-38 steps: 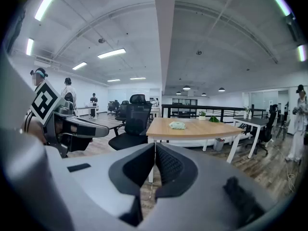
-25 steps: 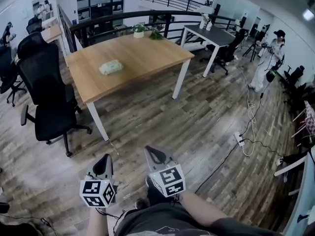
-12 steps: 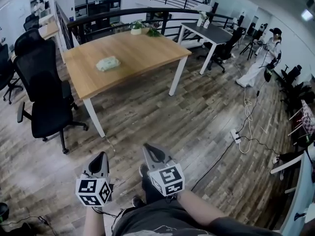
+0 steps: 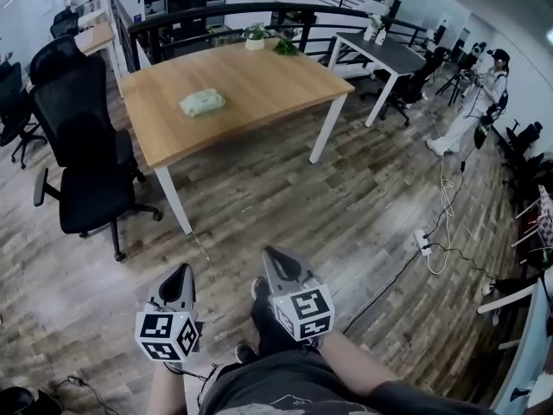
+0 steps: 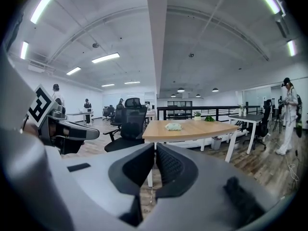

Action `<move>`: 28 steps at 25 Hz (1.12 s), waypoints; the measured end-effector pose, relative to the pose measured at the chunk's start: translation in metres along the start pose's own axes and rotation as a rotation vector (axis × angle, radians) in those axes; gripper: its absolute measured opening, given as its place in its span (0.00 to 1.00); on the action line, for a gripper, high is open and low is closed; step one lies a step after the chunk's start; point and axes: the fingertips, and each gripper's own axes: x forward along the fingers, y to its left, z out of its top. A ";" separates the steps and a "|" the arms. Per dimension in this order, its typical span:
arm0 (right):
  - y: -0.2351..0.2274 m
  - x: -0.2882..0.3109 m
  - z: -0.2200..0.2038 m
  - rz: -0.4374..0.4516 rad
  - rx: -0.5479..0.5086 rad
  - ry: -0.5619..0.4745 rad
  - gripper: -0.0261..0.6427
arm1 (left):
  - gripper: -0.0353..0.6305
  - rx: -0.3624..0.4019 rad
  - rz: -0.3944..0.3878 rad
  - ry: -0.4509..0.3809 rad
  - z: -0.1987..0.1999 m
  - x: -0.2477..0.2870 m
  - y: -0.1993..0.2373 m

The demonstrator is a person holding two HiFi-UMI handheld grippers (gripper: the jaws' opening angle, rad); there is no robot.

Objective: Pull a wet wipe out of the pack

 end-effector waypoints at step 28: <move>-0.110 0.207 0.069 0.118 0.000 -0.015 0.08 | 0.07 0.021 0.003 -0.038 0.101 0.181 0.066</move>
